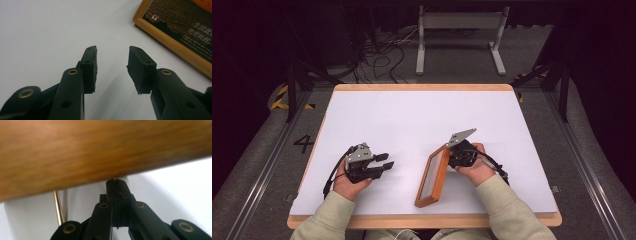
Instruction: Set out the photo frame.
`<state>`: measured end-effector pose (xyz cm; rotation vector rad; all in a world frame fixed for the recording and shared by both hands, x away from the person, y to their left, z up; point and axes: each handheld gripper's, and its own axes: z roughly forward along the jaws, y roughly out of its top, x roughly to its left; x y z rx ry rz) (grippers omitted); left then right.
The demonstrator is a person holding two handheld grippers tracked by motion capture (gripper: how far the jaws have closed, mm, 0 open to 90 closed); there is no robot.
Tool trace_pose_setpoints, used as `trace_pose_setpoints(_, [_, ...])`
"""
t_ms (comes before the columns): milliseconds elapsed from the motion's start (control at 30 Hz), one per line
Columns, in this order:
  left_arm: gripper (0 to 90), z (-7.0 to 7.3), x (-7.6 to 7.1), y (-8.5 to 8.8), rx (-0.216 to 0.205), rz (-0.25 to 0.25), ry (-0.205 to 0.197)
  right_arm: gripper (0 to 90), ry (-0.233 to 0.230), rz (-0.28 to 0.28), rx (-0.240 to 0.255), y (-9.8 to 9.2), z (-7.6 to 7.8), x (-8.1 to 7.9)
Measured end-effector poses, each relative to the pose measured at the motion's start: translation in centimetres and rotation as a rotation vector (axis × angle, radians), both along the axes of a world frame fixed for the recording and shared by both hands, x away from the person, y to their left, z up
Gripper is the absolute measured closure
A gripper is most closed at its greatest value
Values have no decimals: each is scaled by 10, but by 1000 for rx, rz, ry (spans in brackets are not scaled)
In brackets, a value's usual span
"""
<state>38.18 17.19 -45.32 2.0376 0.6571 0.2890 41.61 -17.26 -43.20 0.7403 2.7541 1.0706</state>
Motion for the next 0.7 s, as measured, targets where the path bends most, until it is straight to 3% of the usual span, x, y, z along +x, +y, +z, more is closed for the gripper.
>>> trace_pose_setpoints(700, [594, 0, 1, 1, -2, 10, 3, 900, 9, 84, 5, 38, 5, 20])
